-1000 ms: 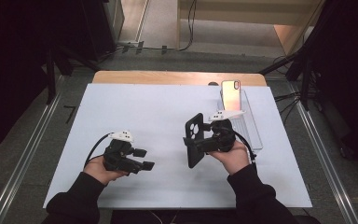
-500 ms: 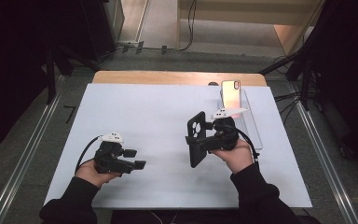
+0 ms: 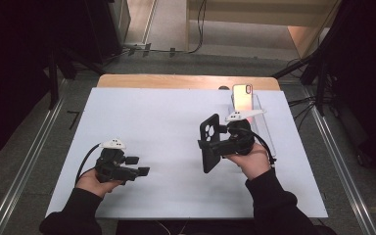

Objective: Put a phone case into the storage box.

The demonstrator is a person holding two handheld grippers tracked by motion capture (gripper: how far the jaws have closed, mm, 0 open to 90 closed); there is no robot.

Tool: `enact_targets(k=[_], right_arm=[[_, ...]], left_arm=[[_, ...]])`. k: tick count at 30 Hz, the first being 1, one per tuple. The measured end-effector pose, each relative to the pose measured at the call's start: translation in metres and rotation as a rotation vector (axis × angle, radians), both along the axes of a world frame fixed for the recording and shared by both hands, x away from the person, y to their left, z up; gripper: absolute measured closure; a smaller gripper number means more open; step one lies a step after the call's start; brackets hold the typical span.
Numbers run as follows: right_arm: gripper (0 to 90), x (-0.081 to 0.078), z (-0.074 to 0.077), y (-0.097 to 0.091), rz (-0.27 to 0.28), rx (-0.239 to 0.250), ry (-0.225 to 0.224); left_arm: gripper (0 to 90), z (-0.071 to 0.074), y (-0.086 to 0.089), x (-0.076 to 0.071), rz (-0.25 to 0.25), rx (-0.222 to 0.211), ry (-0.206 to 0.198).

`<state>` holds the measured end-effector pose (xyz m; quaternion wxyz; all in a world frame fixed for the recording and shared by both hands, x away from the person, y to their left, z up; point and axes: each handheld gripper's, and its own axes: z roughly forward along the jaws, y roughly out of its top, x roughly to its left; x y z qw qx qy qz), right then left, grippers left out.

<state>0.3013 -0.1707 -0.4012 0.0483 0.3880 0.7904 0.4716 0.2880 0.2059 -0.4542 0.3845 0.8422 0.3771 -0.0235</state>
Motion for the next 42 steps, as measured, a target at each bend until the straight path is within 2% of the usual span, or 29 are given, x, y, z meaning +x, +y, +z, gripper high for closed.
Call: enact_targets(k=[14,18,20,28,42], right_arm=[[12.0,0.003,0.018,-0.022,-0.066,0.020,-0.026],[12.0,0.003,0.023,-0.029,-0.087,0.027,-0.033],[12.0,0.003,0.025,-0.032,-0.096,0.033,-0.038],[12.0,0.004,0.033,-0.046,-0.144,0.027,-0.064],[12.0,0.003,0.043,-0.076,-0.284,0.013,-0.098]], left_arm=[[32.9,0.000,0.003,-0.001,0.002,0.001,0.003],[32.9,0.000,0.004,-0.001,-0.003,-0.021,0.010],[32.9,-0.001,0.004,-0.001,0.000,-0.019,0.010],[32.9,-0.001,0.006,-0.002,0.000,-0.017,0.014],[32.9,-0.002,0.006,-0.001,-0.001,-0.012,0.017]])
